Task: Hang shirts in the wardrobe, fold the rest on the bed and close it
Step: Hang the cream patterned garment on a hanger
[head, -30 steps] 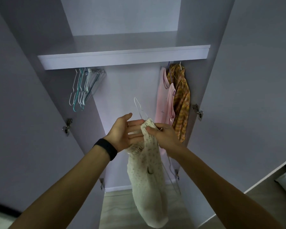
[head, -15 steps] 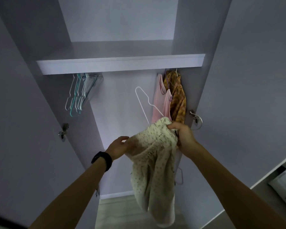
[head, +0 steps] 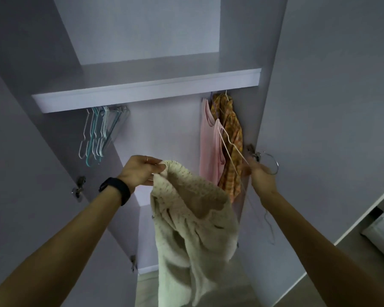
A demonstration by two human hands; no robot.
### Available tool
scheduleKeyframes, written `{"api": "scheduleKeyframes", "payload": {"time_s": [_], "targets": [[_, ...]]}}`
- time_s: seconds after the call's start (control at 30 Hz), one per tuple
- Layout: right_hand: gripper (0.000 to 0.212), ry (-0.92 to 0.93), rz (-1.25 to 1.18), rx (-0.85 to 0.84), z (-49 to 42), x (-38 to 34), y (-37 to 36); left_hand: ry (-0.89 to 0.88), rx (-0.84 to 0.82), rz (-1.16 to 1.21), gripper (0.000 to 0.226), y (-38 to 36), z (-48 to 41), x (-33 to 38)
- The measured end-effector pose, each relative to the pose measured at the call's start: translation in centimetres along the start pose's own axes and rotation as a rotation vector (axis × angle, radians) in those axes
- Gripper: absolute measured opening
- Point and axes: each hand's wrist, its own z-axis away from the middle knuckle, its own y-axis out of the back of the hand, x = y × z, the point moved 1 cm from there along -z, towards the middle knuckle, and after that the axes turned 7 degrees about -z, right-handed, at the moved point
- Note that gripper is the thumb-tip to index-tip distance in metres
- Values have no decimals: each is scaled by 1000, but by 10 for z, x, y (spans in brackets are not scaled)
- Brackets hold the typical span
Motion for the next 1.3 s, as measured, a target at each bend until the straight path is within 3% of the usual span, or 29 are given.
{"api": "scheduleKeyframes", "payload": {"time_s": [0.1, 0.3, 0.6, 0.73, 0.93, 1.07, 1.2, 1.3], "targets": [[54, 156, -131, 29, 8, -32, -14, -35, 10, -38, 14, -11, 0, 19], [46, 15, -747, -84, 20, -83, -53, -69, -44, -44, 20, -11, 9, 53], [31, -34, -815, -235, 16, -83, -96, -92, -69, -73, 21, 45, 32, 89], [56, 91, -390, -195, 16, -51, -111, -71, 6, -41, 22, 67, 36, 95], [57, 193, -10, -290, 11, -13, -111, 3, 261, -83, 14, 92, 35, 82], [50, 342, 385, -334, 2, -19, -85, 1, 526, -350, 14, 114, 34, 77], [43, 484, 675, -469, 8, -62, -90, -185, 467, -904, 18, 77, 39, 86], [44, 501, 854, -558, 11, -101, -101, -256, 484, -908, 17, 44, 39, 87]]}}
